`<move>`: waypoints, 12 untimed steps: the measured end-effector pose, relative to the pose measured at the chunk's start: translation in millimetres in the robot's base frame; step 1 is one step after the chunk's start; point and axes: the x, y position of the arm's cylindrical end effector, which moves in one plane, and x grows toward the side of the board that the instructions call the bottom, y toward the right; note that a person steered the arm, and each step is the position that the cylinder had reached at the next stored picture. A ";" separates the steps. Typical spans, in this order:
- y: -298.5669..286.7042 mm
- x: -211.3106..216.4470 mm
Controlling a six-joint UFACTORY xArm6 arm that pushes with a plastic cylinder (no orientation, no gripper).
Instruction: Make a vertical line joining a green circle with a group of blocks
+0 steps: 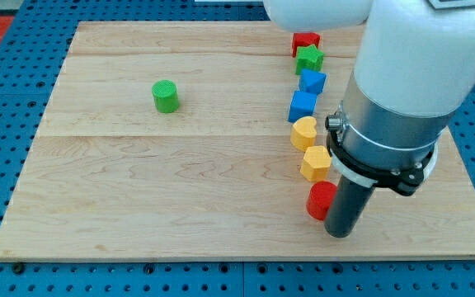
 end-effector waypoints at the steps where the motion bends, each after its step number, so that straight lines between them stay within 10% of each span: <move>1: 20.4 4.3; 3: -165.9 -41.5; 7: -296.0 -248.9; 9: -193.0 -168.5; 10: -198.9 -214.8; 12: -162.3 -109.4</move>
